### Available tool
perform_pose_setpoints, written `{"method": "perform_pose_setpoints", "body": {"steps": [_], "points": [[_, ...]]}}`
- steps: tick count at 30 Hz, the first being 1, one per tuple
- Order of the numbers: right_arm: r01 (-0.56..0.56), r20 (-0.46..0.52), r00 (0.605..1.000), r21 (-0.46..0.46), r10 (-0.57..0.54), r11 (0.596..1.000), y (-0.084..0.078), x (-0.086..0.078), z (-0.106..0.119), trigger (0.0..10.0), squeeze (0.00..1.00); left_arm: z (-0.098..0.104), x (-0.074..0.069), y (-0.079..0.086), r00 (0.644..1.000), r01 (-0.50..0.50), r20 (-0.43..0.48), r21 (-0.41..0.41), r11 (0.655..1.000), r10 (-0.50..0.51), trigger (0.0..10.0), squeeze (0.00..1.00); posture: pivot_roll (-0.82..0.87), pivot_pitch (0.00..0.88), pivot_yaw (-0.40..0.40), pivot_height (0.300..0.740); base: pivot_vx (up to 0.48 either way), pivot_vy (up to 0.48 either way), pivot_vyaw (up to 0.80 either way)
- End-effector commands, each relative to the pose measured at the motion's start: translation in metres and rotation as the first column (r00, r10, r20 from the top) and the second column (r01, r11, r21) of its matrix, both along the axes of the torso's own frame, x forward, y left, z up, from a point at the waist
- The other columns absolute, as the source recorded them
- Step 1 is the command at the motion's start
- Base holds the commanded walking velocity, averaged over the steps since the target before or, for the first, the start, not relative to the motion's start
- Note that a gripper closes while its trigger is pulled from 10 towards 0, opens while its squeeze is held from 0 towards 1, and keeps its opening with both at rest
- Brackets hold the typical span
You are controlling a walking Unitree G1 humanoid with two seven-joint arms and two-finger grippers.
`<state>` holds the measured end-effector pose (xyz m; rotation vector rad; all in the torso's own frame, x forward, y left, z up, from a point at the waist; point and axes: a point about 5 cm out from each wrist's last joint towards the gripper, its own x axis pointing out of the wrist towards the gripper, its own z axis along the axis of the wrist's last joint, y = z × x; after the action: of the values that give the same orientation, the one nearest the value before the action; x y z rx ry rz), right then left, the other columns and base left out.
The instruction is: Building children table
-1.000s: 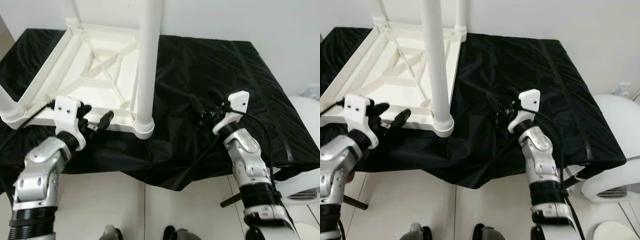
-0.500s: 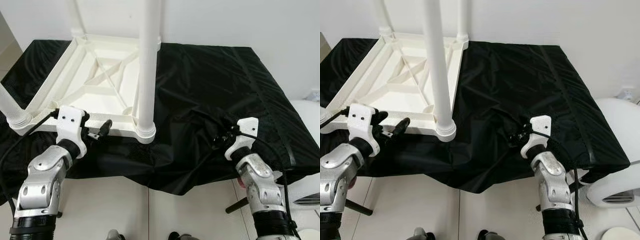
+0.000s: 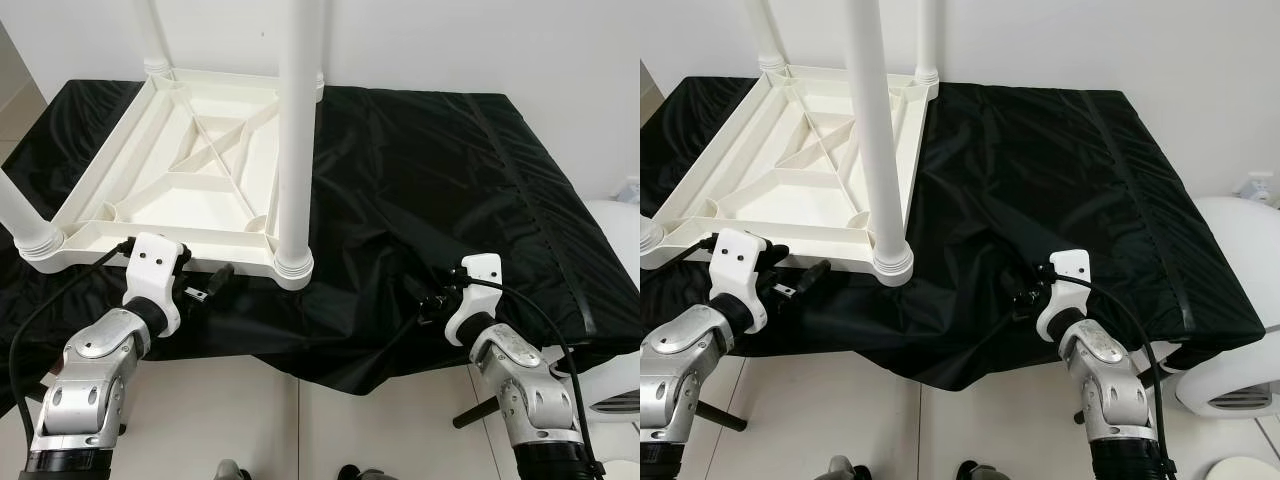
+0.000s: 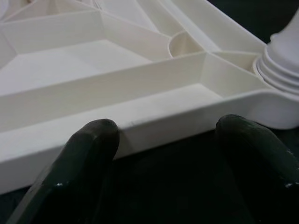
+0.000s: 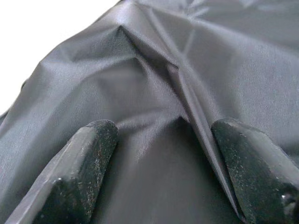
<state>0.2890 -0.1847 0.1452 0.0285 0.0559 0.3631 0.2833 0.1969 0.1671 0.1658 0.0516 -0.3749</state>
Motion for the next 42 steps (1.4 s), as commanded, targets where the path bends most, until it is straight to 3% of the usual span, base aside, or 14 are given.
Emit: {"method": "perform_pose_setpoints", "body": {"steps": [1, 7, 16, 22, 25, 28, 30, 33, 38, 42], "points": [[-0.012, -0.036, 0.999, -0.001, 0.012, 1.000, 0.000, -0.004, -0.005, 10.0, 0.00, -0.004, -0.003, 0.001, 1.000, 0.001, -0.027, 0.025, 1.000, 0.000, 10.0, 0.00, -0.05, 0.189, 0.012, 0.740, 0.000, 0.000, 0.00], [-0.150, -0.153, 0.978, -0.049, 0.141, 0.988, -0.001, -0.030, -0.014, 10.0, 0.00, 0.002, -0.002, 0.009, 1.000, 0.002, -0.030, 0.059, 0.998, 0.000, 10.0, 0.00, -0.06, 0.189, 0.021, 0.740, 0.000, 0.000, 0.00], [-0.227, -0.239, 0.947, -0.032, 0.213, 0.973, -0.007, -0.054, -0.019, 10.0, 0.00, 0.010, 0.003, 0.018, 1.000, -0.004, -0.019, 0.079, 0.997, 0.006, 10.0, 0.00, -0.07, 0.190, 0.032, 0.740, 0.000, 0.000, 0.00], [-0.319, -0.247, 0.920, -0.022, 0.304, 0.947, -0.003, -0.072, -0.015, 10.0, 0.00, 0.012, 0.002, 0.018, 1.000, 0.014, -0.019, 0.070, 0.997, -0.013, 10.0, 0.00, -0.08, 0.189, 0.030, 0.740, 0.000, 0.000, 0.00], [-0.422, -0.192, 0.891, -0.016, 0.411, 0.907, -0.008, -0.089, 0.000, 10.0, 0.00, 0.015, -0.001, 0.017, 0.999, 0.049, -0.007, 0.068, 0.997, -0.048, 10.0, 0.00, -0.09, 0.188, 0.029, 0.740, 0.000, 0.000, 0.00], [-0.427, -0.107, 0.899, 0.005, 0.425, 0.904, -0.016, -0.087, 0.018, 10.0, 0.00, 0.018, 0.001, 0.020, 0.999, 0.049, 0.004, 0.071, 0.996, -0.050, 10.0, 0.00, -0.09, 0.188, 0.027, 0.740, 0.000, 0.000, 0.00], [-0.427, -0.107, 0.899, 0.005, 0.425, 0.904, -0.016, -0.087, 0.018, 10.0, 0.00, 0.018, 0.001, 0.020, 0.999, 0.049, 0.004, 0.071, 0.996, -0.050, 10.0, 0.00, -0.09, 0.188, 0.027, 0.740, 0.000, 0.000, 0.00], [-0.390, 0.019, 0.921, 0.028, 0.389, 0.920, -0.029, -0.073, 0.047, 10.0, 0.00, 0.025, 0.006, 0.024, 0.999, 0.040, 0.026, 0.090, 0.995, -0.042, 10.0, 0.00, -0.09, 0.182, 0.024, 0.740, 0.000, 0.000, 0.00], [-0.399, 0.080, 0.916, 0.050, 0.394, 0.916, -0.032, -0.067, 0.062, 10.0, 0.00, 0.031, 0.009, 0.028, 0.998, 0.032, 0.049, 0.111, 0.993, -0.038, 10.0, 0.00, -0.08, 0.173, 0.019, 0.740, 0.000, 0.000, 0.00], [-0.343, 0.137, 0.932, 0.039, 0.335, 0.939, -0.033, -0.050, 0.069, 10.0, 0.00, 0.038, 0.014, 0.035, 0.997, 0.008, 0.073, 0.114, 0.993, -0.016, 10.0, 0.00, -0.08, 0.165, 0.014, 0.740, 0.000, 0.000, 0.00]]}}
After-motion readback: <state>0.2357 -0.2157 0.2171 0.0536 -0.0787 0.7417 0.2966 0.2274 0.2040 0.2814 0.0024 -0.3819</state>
